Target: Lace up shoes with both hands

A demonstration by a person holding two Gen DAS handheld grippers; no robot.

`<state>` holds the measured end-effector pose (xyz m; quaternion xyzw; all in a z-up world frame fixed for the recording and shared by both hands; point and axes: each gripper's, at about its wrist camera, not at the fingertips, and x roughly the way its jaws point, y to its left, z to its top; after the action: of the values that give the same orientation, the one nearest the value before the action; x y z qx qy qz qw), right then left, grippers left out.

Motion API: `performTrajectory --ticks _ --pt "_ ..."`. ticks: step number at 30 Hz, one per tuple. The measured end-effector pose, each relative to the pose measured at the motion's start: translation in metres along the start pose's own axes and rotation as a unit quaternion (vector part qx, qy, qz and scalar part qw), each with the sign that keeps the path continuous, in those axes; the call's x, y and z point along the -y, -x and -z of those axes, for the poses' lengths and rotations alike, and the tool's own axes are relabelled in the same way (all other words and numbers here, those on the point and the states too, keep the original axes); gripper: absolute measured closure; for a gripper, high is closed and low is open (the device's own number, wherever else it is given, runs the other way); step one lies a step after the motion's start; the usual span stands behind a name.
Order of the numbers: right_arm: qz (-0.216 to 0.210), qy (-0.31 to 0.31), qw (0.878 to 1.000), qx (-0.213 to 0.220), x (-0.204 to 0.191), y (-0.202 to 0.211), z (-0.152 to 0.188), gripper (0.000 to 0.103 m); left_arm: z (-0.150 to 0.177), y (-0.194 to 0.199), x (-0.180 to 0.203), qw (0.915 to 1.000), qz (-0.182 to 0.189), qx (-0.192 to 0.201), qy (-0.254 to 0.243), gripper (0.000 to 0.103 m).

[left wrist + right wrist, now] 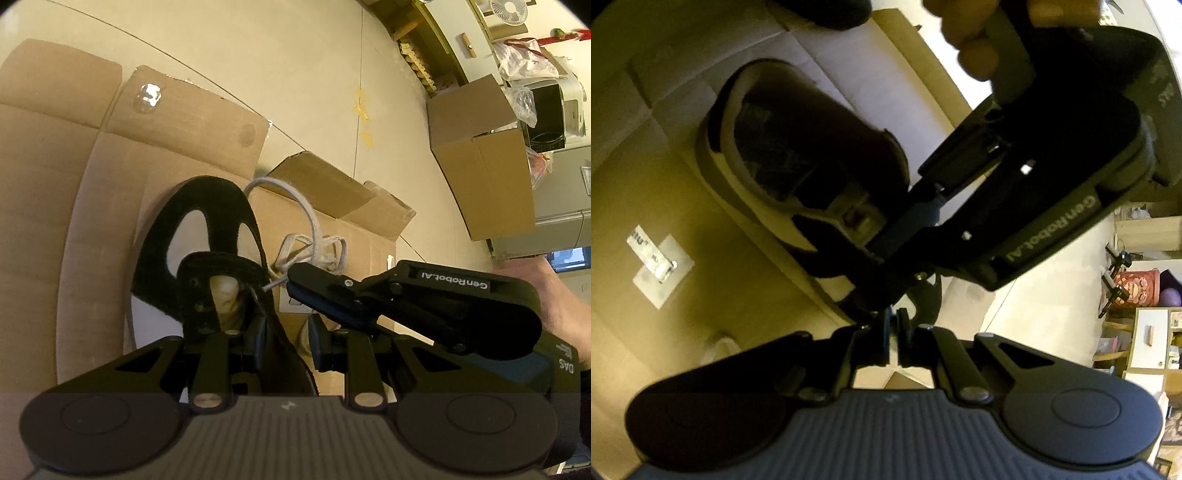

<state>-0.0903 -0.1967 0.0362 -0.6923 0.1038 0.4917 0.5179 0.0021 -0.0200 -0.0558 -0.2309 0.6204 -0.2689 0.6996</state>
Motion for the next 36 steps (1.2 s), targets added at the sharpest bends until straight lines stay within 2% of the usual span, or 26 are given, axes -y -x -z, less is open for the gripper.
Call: performTrajectory --ticks 17,31,36 --pt "0.01 0.011 1.0 0.004 0.018 -0.004 0.006 0.1 -0.001 -0.002 0.0 1.0 -0.001 -0.002 -0.001 0.079" --pt "-0.021 -0.066 0.997 0.036 0.042 -0.01 0.023 0.1 0.003 -0.004 -0.002 0.9999 0.0 -0.009 -0.009 0.079" --pt "-0.005 -0.091 0.995 0.033 0.048 -0.011 0.028 0.096 0.002 -0.003 -0.004 1.0 0.007 -0.005 -0.001 0.079"
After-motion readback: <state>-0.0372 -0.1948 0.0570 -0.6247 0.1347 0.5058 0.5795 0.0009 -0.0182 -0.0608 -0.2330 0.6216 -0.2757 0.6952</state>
